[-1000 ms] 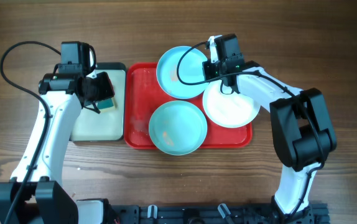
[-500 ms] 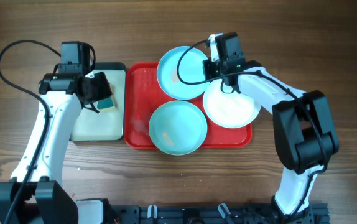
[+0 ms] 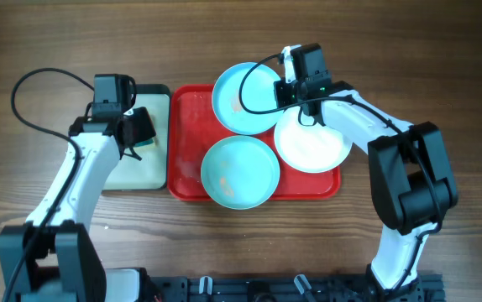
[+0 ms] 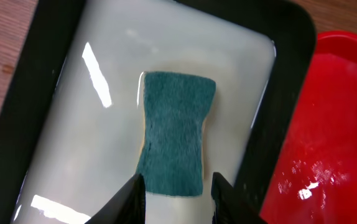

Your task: Clean dirty plates on tray and stack at the side

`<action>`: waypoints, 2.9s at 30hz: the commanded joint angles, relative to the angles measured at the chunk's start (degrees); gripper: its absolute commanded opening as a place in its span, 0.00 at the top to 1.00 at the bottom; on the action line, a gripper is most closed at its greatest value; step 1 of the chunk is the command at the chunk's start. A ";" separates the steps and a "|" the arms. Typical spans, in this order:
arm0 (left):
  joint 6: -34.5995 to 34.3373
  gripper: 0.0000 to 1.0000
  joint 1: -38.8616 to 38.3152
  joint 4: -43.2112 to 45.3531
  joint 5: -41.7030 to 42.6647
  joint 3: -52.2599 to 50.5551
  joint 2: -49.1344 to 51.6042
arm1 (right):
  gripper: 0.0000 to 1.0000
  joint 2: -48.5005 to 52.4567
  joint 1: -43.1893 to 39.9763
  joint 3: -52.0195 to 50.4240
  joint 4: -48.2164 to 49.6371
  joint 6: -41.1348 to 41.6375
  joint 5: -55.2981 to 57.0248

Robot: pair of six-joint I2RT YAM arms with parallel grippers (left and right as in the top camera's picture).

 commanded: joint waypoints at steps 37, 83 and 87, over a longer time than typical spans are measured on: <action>6.95 0.66 4.59 1.55 7.23 4.15 11.85 | 0.96 -1.70 0.20 0.81 0.07 -0.61 -1.31; 7.85 0.96 4.59 -9.16 5.84 4.07 -27.69 | 0.96 -1.70 0.20 0.81 -0.04 -0.72 -1.31; 7.91 0.96 4.59 -9.40 5.86 4.07 -27.69 | 0.96 -1.70 0.20 0.81 -0.26 -0.55 -1.36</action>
